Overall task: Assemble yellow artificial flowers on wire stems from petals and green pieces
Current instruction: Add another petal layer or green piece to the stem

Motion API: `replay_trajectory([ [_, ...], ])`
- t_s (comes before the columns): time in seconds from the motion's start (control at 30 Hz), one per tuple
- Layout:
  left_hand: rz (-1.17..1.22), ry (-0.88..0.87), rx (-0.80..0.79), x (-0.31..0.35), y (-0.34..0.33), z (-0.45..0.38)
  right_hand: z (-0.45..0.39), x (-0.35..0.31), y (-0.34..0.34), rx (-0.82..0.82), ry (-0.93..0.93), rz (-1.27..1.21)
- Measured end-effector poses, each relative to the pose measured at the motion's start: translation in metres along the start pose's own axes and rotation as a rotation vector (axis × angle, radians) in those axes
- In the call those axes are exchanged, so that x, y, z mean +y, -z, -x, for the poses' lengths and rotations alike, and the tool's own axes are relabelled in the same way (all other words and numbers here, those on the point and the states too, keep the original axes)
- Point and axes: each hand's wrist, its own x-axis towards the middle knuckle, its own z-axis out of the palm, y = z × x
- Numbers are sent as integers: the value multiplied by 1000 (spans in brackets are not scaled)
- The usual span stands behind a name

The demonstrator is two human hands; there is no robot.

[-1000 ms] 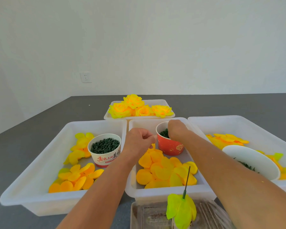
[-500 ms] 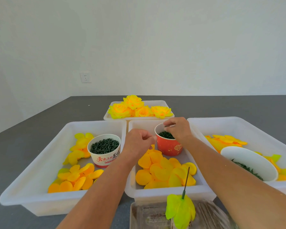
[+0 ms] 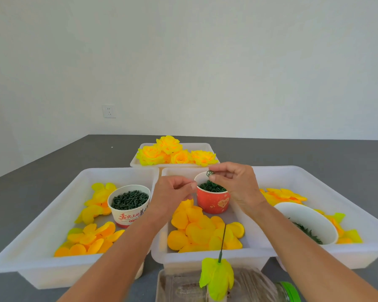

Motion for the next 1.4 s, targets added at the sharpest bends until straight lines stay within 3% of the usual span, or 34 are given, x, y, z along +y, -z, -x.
replay_trajectory([
  [0.23,244,81,-89,44,-5,26,32,-39,7,-99,112,-154],
  [0.37,435,169,-189,59,-2,44,47,-52,8,-128,193,-91],
  [0.73,643,290,-299,86,7,75,75,-87,13,-184,230,-89],
  [0.97,422,114,-151,89,10,101,91,-97,28,-149,214,-122],
  [1.1,299,66,-170,83,7,117,106,-92,30,-146,130,-167],
  [1.4,258,17,-148,79,-3,121,114,-85,18,-145,74,-147],
])
